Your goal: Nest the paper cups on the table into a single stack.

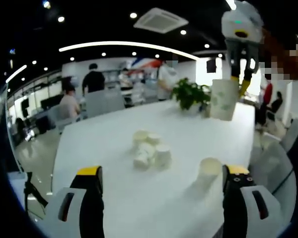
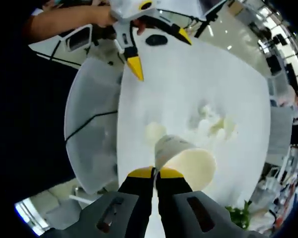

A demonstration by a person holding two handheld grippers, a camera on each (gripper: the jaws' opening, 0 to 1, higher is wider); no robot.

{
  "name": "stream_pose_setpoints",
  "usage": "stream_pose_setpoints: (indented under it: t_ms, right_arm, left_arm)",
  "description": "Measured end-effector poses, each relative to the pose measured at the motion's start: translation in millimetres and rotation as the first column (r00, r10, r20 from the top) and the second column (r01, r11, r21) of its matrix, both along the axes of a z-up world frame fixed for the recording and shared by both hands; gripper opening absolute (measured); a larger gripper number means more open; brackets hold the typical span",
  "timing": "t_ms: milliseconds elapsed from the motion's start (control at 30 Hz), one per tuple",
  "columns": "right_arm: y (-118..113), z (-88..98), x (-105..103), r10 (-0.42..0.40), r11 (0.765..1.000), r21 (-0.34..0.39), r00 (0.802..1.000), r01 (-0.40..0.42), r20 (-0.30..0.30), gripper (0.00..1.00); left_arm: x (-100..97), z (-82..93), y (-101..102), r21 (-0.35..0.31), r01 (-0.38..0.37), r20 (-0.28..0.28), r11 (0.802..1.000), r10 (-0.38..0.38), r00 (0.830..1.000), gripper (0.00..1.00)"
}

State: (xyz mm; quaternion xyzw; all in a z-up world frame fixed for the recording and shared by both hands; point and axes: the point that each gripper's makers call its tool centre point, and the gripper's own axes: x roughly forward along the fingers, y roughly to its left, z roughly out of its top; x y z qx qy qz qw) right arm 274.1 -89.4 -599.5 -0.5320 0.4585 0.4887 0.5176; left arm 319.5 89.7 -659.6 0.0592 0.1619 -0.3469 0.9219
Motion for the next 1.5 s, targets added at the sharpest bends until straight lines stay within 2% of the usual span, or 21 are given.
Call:
stream_pose_setpoints:
  t_ms: [267,367,433,500,533,733,1167,1500]
  right_arm:
    - [-0.1,-3.5,0.2,-0.017,1.000,-0.013,1.000,0.017,0.014,0.00]
    - [0.6,-8.4,-0.3,-0.016,1.000,-0.013,1.000,0.016,0.011,0.00]
    - [0.8,-11.2,0.0,-0.021,1.000,-0.013,1.000,0.021,0.011,0.00]
    - [0.7,-14.9,-0.9,-0.022,1.000,-0.017,1.000,0.022,0.009,0.00]
    - [1.4,-17.3,-1.7,-0.024,1.000,-0.015,1.000,0.024,0.003,0.00]
    - [4.1,-29.1,-2.4,-0.036,0.999,-0.012,0.999,0.036,-0.013,0.00]
    - [4.3,-45.4,-0.3,-0.082,0.997,-0.007,0.996,0.082,-0.029,0.00]
    - [4.5,-68.0,-6.7,-0.094,0.996,-0.009,0.994,0.093,-0.055,0.00]
  left_arm:
    - [-0.4,-3.5,-0.3,0.004,0.008,-0.002,1.000,-0.008,1.000,0.98]
    - [0.4,-8.6,0.4,0.036,0.011,0.011,0.999,-0.012,1.000,0.98]
    - [3.1,-11.3,3.5,0.027,-0.004,0.003,1.000,0.004,1.000,0.98]
    - [6.5,-12.5,6.3,-0.030,-0.025,-0.017,0.999,0.025,1.000,0.98]
    - [8.0,-13.0,8.2,-0.038,-0.033,-0.021,0.999,0.032,0.999,0.98]
    - [20.5,-24.6,19.5,-0.008,-0.049,-0.013,0.999,0.048,0.999,0.98]
    - [24.1,-26.2,20.2,-0.010,-0.060,-0.016,0.998,0.060,0.998,0.98]
    - [23.3,-27.5,21.8,0.002,-0.072,-0.012,0.997,0.072,0.997,0.98]
